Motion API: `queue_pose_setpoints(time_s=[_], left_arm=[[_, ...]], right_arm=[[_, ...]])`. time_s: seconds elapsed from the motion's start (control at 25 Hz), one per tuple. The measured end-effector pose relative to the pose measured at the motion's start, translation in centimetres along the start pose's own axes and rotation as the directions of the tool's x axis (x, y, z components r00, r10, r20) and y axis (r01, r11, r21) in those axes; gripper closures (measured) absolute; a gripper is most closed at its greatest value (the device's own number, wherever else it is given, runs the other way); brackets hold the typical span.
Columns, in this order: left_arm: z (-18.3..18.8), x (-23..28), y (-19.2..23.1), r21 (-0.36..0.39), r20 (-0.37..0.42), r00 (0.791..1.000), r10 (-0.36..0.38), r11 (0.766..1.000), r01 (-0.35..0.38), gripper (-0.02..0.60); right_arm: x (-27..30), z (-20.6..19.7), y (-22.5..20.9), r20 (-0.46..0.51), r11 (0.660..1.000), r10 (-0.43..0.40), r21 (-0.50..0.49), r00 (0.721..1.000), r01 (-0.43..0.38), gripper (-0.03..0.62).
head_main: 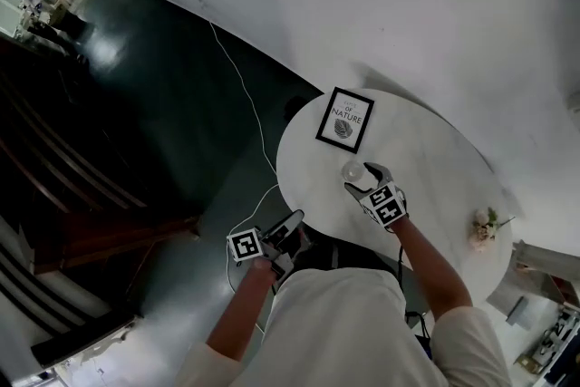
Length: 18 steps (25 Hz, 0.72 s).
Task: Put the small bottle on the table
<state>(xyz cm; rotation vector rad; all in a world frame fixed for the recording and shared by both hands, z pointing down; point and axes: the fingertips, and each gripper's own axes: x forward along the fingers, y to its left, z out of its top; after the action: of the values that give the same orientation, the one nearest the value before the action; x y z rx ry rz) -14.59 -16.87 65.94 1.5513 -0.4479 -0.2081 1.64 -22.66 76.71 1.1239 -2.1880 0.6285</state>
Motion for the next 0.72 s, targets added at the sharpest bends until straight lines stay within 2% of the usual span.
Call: queue_pose_setpoints(time_s=[0.24,0.36,0.48,0.64,0.72], left_arm=[[-0.5,-0.3,-1.8,0.121,-0.083,0.997,-0.005,0.993,0.015,0.574],[-0.4,-0.1,-3.4,0.208,-0.105,0.994,-0.026,0.977,0.047,0.574],[-0.8,0.2,-4.1,0.249,-0.145,0.989,-0.037,0.966,0.073,0.572],[-2.0,0.8,-4.6,0.284,-0.195,0.980,-0.038,0.954,0.093,0.574],[-2.4,1.2,-5.5,0.338,-0.212,0.977,-0.026,0.936,0.098,0.574]], right_arm=[[-4.9,3.2,1.8,0.044,0.999,-0.038,0.032,0.998,0.037,0.289],[-7.0,3.4,2.2,0.019,0.992,-0.101,0.075,0.995,0.099,0.325],[-8.8,2.5,2.4,-0.016,0.975,-0.157,0.158,0.987,0.158,0.364],[-11.4,3.0,3.2,0.016,0.963,-0.185,0.203,0.983,0.178,0.420],[-12.7,3.7,3.9,0.047,0.964,-0.183,0.205,0.982,0.170,0.440]])
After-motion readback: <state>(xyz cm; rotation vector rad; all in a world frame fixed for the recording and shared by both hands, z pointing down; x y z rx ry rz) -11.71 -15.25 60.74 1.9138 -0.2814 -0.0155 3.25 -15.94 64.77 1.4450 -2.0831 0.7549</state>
